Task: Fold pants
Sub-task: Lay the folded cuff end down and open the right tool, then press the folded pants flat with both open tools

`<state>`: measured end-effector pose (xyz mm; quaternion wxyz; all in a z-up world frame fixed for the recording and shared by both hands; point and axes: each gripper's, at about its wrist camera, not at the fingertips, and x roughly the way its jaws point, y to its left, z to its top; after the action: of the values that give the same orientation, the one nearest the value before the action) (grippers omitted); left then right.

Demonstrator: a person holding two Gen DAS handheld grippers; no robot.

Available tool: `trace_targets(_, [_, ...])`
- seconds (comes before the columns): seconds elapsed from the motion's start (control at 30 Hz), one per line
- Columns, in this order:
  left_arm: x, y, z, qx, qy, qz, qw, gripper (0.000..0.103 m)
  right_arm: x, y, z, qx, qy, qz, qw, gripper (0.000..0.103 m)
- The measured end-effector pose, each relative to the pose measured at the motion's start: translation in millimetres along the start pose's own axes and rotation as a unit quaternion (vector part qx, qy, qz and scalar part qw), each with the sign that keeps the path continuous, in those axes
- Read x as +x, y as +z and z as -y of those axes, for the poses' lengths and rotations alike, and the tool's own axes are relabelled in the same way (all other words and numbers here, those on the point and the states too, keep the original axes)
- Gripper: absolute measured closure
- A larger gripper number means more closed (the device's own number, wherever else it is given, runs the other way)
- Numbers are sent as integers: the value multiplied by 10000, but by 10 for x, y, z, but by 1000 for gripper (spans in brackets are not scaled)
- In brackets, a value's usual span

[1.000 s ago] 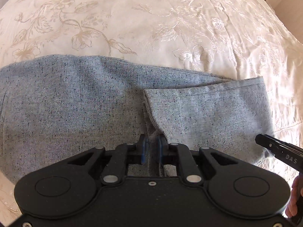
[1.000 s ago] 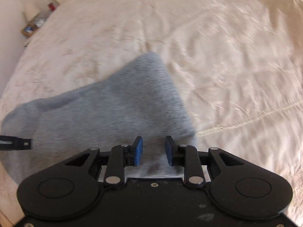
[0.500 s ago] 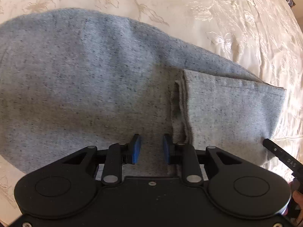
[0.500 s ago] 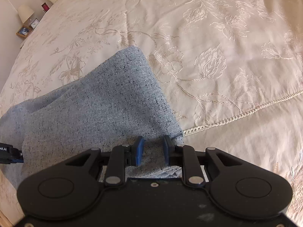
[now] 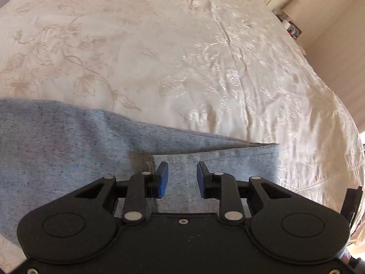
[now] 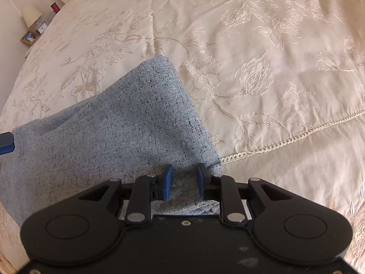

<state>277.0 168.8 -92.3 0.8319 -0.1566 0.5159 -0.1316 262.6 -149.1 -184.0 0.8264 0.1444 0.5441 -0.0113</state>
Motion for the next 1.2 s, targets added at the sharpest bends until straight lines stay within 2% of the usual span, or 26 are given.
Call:
trace_targets(0.1, [64, -4, 18, 23, 123, -154, 9998, 68, 0, 3, 14, -24, 40, -14, 10000, 81])
trace_targets(0.17, [123, -33, 103, 145, 72, -262, 9995, 68, -4, 10, 17, -31, 49, -29, 10000, 81])
trace_targets(0.27, [394, -127, 274, 551, 70, -483, 9973, 62, -57, 46, -19, -81, 11, -33, 10000, 81])
trace_targets(0.3, [521, -156, 303, 655, 252, -575, 9959, 60, -111, 66, -50, -125, 23, 27, 9999, 77])
trace_targets(0.37, [788, -199, 287, 697, 776, -844, 9910, 65, -274, 121, -152, -342, 156, 292, 9989, 75])
trace_targets(0.4, [895, -213, 254, 672, 868, -918, 9897, 68, -342, 162, -222, -509, 247, 420, 9975, 75])
trace_targets(0.47, [939, -201, 250, 679, 886, -840, 9902, 67, -422, 265, -360, -854, 408, 604, 9937, 75])
trace_targets(0.53, [910, -164, 268, 670, 849, -818, 9908, 64, -397, 392, -483, -1104, 549, 673, 9901, 75])
trace_targets(0.67, [785, -149, 221, 526, 827, -766, 9922, 64, -68, 685, -633, -1346, 665, 594, 9869, 76])
trace_targets(0.77, [584, -199, 177, 382, 1062, -607, 9918, 64, 257, 850, -544, -1250, 403, 339, 9908, 78])
trace_targets(0.87, [342, -311, 106, 238, 1321, -452, 9899, 64, 482, 940, -350, -1132, 101, 37, 9935, 86])
trace_targets(0.97, [105, -450, 28, 35, 1617, -348, 9862, 64, 367, 929, -231, -1130, 81, 120, 9935, 81])
trace_targets(1.07, [-50, -587, 23, -159, 1833, -321, 9824, 64, 71, 825, -87, -1061, 285, 309, 9935, 79])
trace_targets(1.2, [-74, -698, 205, -98, 1784, -334, 9833, 64, -335, 489, 125, -1117, 313, 531, 9918, 77])
